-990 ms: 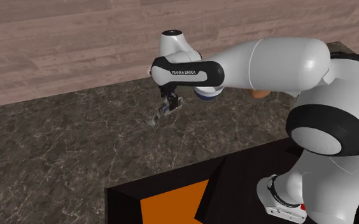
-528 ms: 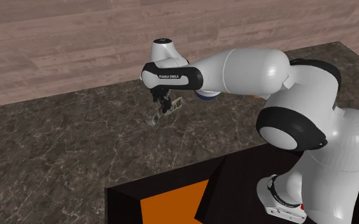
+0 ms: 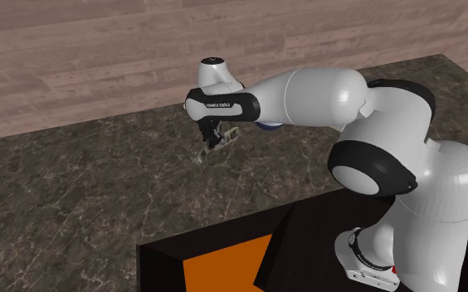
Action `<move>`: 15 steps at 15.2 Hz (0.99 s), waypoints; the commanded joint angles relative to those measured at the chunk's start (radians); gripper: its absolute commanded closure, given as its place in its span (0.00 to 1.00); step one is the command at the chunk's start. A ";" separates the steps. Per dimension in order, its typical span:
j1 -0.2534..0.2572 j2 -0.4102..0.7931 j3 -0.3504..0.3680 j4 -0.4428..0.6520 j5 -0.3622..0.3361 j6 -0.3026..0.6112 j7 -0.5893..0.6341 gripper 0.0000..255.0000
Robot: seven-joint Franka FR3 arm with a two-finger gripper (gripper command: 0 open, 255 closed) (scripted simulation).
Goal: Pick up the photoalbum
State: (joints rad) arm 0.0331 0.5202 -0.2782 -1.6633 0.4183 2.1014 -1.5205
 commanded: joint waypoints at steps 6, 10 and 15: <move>0.000 -0.001 0.000 -0.003 0.000 0.002 -0.001 1.00; 0.002 -0.019 -0.005 0.012 -0.010 -0.029 0.012 1.00; 0.005 -0.048 -0.012 0.036 -0.026 -0.079 0.030 1.00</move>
State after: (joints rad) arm 0.0377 0.4773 -0.2891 -1.6337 0.3953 2.0331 -1.4942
